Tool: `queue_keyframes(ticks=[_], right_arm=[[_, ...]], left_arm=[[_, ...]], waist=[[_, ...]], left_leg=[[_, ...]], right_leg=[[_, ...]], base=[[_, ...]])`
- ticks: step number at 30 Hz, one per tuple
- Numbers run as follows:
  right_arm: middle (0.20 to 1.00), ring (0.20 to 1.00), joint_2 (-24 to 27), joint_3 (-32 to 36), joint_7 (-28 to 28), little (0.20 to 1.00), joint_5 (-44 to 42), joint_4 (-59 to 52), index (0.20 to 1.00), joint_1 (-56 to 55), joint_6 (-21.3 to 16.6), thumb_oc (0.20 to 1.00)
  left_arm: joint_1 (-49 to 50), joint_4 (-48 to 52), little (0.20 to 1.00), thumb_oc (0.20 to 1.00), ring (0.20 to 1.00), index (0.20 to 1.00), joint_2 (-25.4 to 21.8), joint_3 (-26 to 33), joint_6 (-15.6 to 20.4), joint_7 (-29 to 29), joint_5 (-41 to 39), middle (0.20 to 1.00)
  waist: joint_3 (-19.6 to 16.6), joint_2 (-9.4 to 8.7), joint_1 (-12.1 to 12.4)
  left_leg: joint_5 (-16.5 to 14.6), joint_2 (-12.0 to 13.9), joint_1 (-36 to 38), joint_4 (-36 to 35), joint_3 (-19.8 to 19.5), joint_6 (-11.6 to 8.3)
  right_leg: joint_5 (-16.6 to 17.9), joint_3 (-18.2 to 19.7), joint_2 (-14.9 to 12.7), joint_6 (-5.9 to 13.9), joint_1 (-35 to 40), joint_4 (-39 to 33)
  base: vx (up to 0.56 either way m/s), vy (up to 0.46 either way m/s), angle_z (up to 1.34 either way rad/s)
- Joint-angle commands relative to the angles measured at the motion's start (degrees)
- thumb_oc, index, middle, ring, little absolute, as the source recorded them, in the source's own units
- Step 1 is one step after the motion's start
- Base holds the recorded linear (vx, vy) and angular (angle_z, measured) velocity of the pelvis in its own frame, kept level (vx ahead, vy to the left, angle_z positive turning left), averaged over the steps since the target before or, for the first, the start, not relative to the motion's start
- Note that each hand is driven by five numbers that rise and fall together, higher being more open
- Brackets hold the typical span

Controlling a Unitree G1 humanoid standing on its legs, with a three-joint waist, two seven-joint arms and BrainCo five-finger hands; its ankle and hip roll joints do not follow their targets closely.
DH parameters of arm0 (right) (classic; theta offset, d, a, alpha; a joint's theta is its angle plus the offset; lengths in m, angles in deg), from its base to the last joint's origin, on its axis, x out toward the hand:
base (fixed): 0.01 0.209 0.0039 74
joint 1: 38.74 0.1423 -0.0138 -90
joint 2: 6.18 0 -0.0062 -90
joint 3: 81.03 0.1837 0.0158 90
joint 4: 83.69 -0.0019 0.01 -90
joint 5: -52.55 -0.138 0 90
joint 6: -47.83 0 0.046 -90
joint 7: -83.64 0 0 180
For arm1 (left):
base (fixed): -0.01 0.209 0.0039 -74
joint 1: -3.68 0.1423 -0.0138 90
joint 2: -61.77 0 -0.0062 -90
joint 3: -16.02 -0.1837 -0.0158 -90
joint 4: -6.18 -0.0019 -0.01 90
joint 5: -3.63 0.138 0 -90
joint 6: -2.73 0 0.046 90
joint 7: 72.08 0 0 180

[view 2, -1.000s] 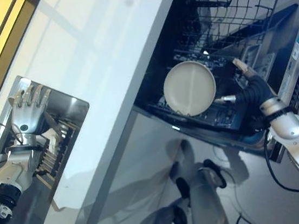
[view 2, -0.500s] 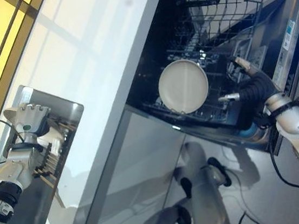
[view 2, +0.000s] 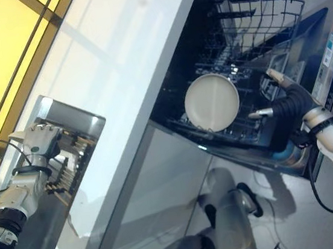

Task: Pick up plates and place into dishwasher.

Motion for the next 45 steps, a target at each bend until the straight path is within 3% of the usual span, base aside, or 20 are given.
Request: queue_keyframes(ticks=[1,17,26,34,39,45], right_arm=[[1.000,1.000,-1.98,4.44,-0.90,1.000,-0.20,-5.42,1.000,-0.82,-4.26,1.000],[1.000,1.000,-5.62,7.03,-5.18,1.000,-3.71,-5.77,1.000,-5.02,-8.26,1.000],[1.000,1.000,-11.47,6.47,-5.16,1.000,-6.21,-9.23,1.000,-6.86,-12.89,1.000],[1.000,1.000,-19.43,1.10,-3.55,1.000,-4.87,-13.51,1.000,-4.58,-14.70,1.000],[1.000,1.000,-22.99,-4.26,-0.02,1.000,-1.75,-14.22,1.000,-1.41,-14.07,1.000],[1.000,1.000,-24.88,-8.81,5.18,1.000,0.33,-12.63,1.000,1.71,-13.94,1.000]], left_arm=[[6.26,-5.01,0.200,0.200,0.200,0.200,-0.59,4.03,-0.40,-2.03,-4.40,0.200],[17.10,3.21,0.200,0.200,0.200,0.200,-4.66,17.26,1.58,-10.68,-14.25,0.200],[26.81,13.28,0.200,0.200,0.200,0.200,-2.34,28.19,5.80,-14.72,-25.23,0.200],[31.56,26.70,0.200,0.200,0.200,0.200,3.44,37.07,13.17,-9.98,-30.94,0.200],[31.69,33.77,0.200,0.200,0.200,0.200,5.58,38.49,13.06,-5.71,-35.43,0.200],[31.96,39.48,0.200,0.200,0.200,0.200,7.12,41.00,11.99,-6.24,-35.70,0.200]], waist=[[-6.16,-2.88,1.85],[-13.80,-6.22,7.03],[-17.52,-9.60,11.29],[-20.29,-12.79,16.08],[-21.37,-14.13,18.66],[-21.76,-15.45,21.43]], left_leg=[[-4.20,-0.30,-1.94,5.29,-2.08,-2.63],[-4.96,1.11,3.58,2.29,-6.59,-2.65],[-4.55,2.95,4.39,0.57,-9.84,-2.58],[-4.33,4.15,5.35,-1.00,-12.89,-2.67],[-4.04,4.64,5.64,-2.10,-14.32,-2.81],[-3.29,4.94,4.96,-2.58,-15.67,-2.90]], right_leg=[[9.05,1.40,-2.28,2.68,6.17,-17.81],[6.75,-4.56,-2.16,2.84,14.44,-21.43],[6.07,-7.62,-1.19,2.70,17.19,-23.81],[5.96,-10.34,0.12,2.31,20.78,-26.70],[6.17,-11.69,1.10,2.08,22.47,-28.41],[6.59,-13.08,2.10,1.87,23.56,-29.66]], base=[[-0.04,-0.031,0.14],[-0.05,-0.058,0.21],[-0.08,-0.135,0.13],[-0.05,-0.165,0.20],[-0.06,-0.138,0.13],[-0.06,-0.117,0.16]])
